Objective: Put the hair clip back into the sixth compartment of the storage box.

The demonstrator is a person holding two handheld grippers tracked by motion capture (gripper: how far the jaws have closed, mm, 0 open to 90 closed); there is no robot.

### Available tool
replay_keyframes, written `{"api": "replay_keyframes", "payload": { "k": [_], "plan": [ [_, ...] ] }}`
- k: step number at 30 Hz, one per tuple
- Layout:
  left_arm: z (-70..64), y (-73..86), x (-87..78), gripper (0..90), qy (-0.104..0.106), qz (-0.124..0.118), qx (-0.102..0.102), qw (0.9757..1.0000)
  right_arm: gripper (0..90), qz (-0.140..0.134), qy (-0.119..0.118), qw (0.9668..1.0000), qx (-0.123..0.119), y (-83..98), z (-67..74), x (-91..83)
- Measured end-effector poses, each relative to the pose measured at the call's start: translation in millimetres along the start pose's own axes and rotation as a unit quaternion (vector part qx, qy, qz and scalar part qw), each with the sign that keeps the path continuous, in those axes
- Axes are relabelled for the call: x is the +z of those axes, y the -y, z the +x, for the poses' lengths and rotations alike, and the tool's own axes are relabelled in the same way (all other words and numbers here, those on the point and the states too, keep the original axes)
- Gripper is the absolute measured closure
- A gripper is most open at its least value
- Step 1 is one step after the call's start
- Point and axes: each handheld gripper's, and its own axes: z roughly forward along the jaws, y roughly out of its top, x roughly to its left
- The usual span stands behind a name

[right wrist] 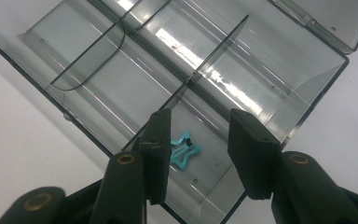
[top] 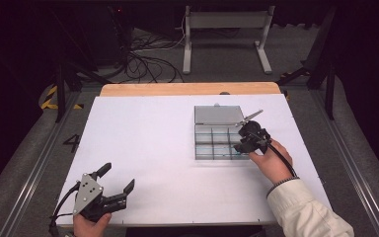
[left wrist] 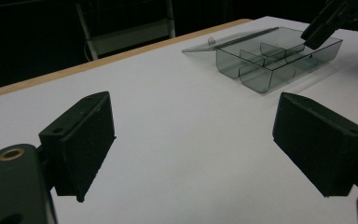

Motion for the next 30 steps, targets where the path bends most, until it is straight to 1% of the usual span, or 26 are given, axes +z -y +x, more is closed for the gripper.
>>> {"api": "replay_keyframes", "payload": {
  "k": [7, 12, 13, 16, 19, 23, 25, 28, 30],
  "plan": [
    [-0.1, -0.1, -0.3, 13.5, -0.001, 0.000, 0.000, 1.0000, 57.8, -0.011, -0.003, 0.9999, 0.000, 0.3, -0.3, -4.3],
    [0.0, -0.1, -0.3, 13.5, 0.000, 0.000, 0.000, 1.0000, 52.5, -0.035, -0.011, 0.9993, 0.004, 0.9, 0.2, -11.9],
    [0.0, -0.1, -0.3, 13.5, -0.001, 0.000, 0.000, 1.0000, 51.3, -0.042, -0.012, 0.9990, 0.002, 1.1, 0.5, -13.7],
    [-0.1, -0.1, -0.3, 13.5, -0.001, 0.000, 0.000, 1.0000, 46.0, -0.063, -0.016, 0.9979, -0.002, 1.2, 2.7, -19.8],
    [-0.1, -0.1, -0.4, 13.5, -0.001, 0.000, 0.000, 1.0000, 40.6, -0.085, -0.011, 0.9962, -0.010, 1.7, 6.0, -26.8],
    [-0.1, -0.1, -0.6, 13.5, -0.001, 0.001, 0.000, 1.0000, 34.0, -0.108, -0.017, 0.9939, -0.015, 2.9, 8.9, -35.5],
    [-0.2, -0.1, -0.3, 13.5, -0.001, 0.000, 0.000, 1.0000, 32.9, -0.116, -0.017, 0.9930, -0.018, 3.7, 10.3, -39.3],
    [-0.3, -0.1, -0.3, 13.5, -0.001, 0.000, 0.000, 1.0000, 32.1, -0.126, -0.023, 0.9916, -0.021, 4.7, 11.4, -42.3],
    [-0.4, -0.1, -0.4, 13.5, -0.001, 0.000, 0.000, 1.0000, 31.6, -0.128, -0.021, 0.9913, -0.023, 5.2, 12.1, -43.2]
  ]
}}
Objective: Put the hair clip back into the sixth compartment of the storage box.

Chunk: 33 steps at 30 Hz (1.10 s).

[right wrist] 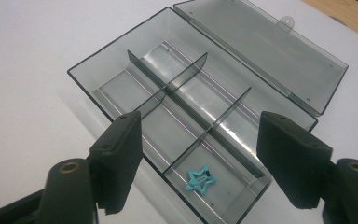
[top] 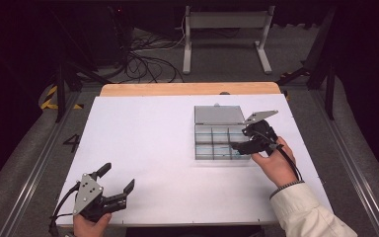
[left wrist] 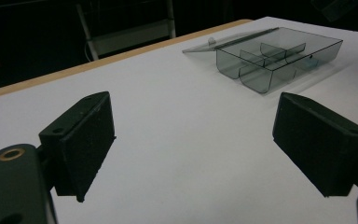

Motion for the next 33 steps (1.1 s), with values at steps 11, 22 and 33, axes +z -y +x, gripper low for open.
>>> {"api": "replay_keyframes", "payload": {
  "k": [11, 22, 33],
  "plan": [
    [0.2, 0.0, -0.4, 13.5, 0.000, 0.000, 0.000, 1.0000, 23.8, -0.019, -0.019, 0.9995, -0.015, -0.2, 3.1, -7.8],
    [-0.2, 0.1, 0.2, 13.5, 0.000, 0.000, 0.000, 1.0000, 10.4, -0.066, -0.030, 0.9967, -0.036, 2.4, 11.8, -30.0],
    [0.3, 0.1, 0.4, 13.5, -0.002, 0.000, -0.001, 1.0000, 0.5, -0.112, -0.037, 0.9921, -0.043, 17.6, 19.0, -48.2]
  ]
}}
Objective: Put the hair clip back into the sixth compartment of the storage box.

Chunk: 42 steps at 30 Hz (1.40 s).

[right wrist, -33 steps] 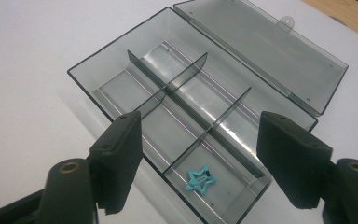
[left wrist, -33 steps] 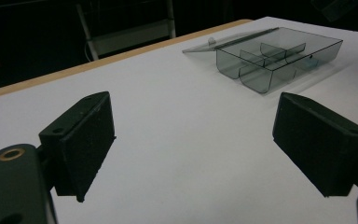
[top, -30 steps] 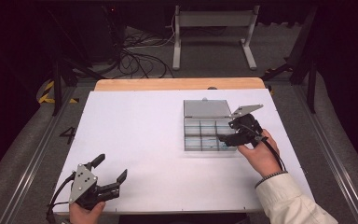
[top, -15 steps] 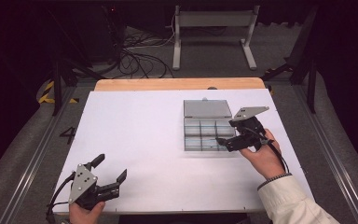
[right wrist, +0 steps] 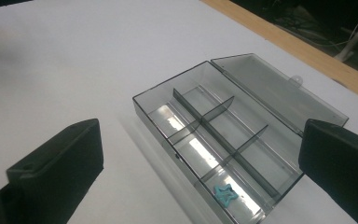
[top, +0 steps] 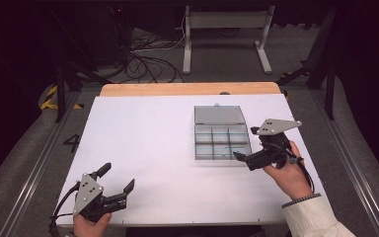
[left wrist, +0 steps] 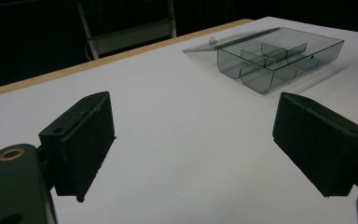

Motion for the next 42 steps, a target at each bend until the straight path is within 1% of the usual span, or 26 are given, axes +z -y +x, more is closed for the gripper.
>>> {"api": "replay_keyframes", "payload": {
  "k": [8, 10, 14, 19, 21, 30, 35, 37, 40, 42],
  "plan": [
    [0.1, 0.0, 0.2, 13.5, -0.001, 0.000, 0.000, 1.0000, 0.5, -0.046, -0.011, 0.9988, 0.007, 15.7, 3.3, -11.7],
    [0.0, 0.0, 0.1, 13.5, -0.001, 0.000, 0.000, 1.0000, 0.5, -0.049, -0.014, 0.9987, 0.006, 19.6, 4.7, -13.1],
    [0.1, 0.0, -0.3, 13.5, -0.001, -0.001, -0.001, 1.0000, 0.5, -0.055, -0.020, 0.9982, 0.014, 28.6, 6.5, -15.8],
    [-0.4, 0.0, -0.3, 13.4, 0.001, 0.001, -0.001, 1.0000, 0.5, -0.062, -0.026, 0.9973, 0.029, 42.8, 5.4, -18.4],
    [-0.5, 0.1, -0.2, 13.3, 0.002, 0.000, -0.001, 1.0000, 0.6, -0.064, -0.027, 0.9972, 0.030, 48.5, 5.2, -18.7],
    [-0.6, 0.2, 0.2, 13.1, 0.004, -0.001, -0.001, 1.0000, 1.3, -0.091, -0.044, 0.9941, 0.039, 72.9, 5.2, -14.6],
    [-0.4, 0.2, 0.3, 12.9, 0.004, 0.001, 0.002, 1.0000, 1.2, -0.094, -0.046, 0.9939, 0.036, 82.4, 6.6, -12.8],
    [-0.8, 0.2, 0.1, 12.9, 0.005, 0.000, -0.001, 1.0000, 1.2, -0.094, -0.046, 0.9939, 0.036, 86.0, 7.7, -12.4],
    [-0.4, 0.2, 0.0, 12.9, 0.004, 0.001, 0.002, 1.0000, 0.9, -0.086, -0.044, 0.9946, 0.038, 92.0, 9.2, -10.8],
    [-0.8, 0.3, 0.2, 12.9, 0.004, 0.001, -0.001, 1.0000, 0.9, -0.081, -0.043, 0.9950, 0.039, 96.2, 10.3, -9.6]
  ]
}}
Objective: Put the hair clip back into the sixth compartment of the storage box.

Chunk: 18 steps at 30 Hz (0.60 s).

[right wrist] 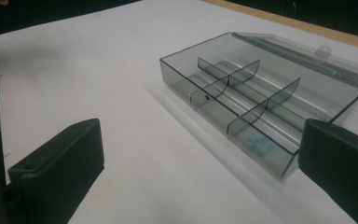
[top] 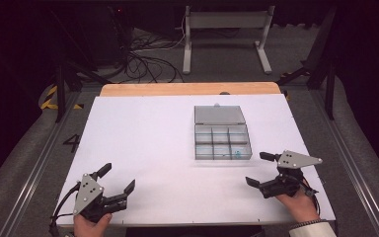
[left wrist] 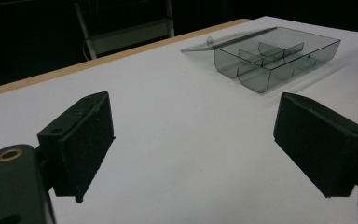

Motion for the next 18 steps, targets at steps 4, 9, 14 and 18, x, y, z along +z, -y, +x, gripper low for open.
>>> {"api": "replay_keyframes", "payload": {
  "k": [4, 9, 14, 18],
  "plan": [
    [0.2, -0.1, -0.2, 12.9, -0.001, 0.001, 0.003, 1.0000, 0.9, 0.002, 0.005, 1.0000, 0.004, 6.9, 0.7, -0.6],
    [0.3, 0.0, 0.0, 12.8, -0.001, 0.001, 0.004, 1.0000, 0.8, 0.003, 0.004, 1.0000, 0.009, 15.3, 0.5, -0.6],
    [-0.2, 0.4, 0.3, 12.8, 0.000, 0.003, -0.001, 1.0000, 0.5, 0.008, 0.002, 0.9998, 0.015, 23.2, -0.8, 0.2],
    [0.2, 0.6, 0.4, 12.9, 0.000, 0.003, -0.002, 1.0000, 0.4, 0.014, 0.003, 0.9997, 0.019, 27.7, -0.2, 1.8]
  ]
}}
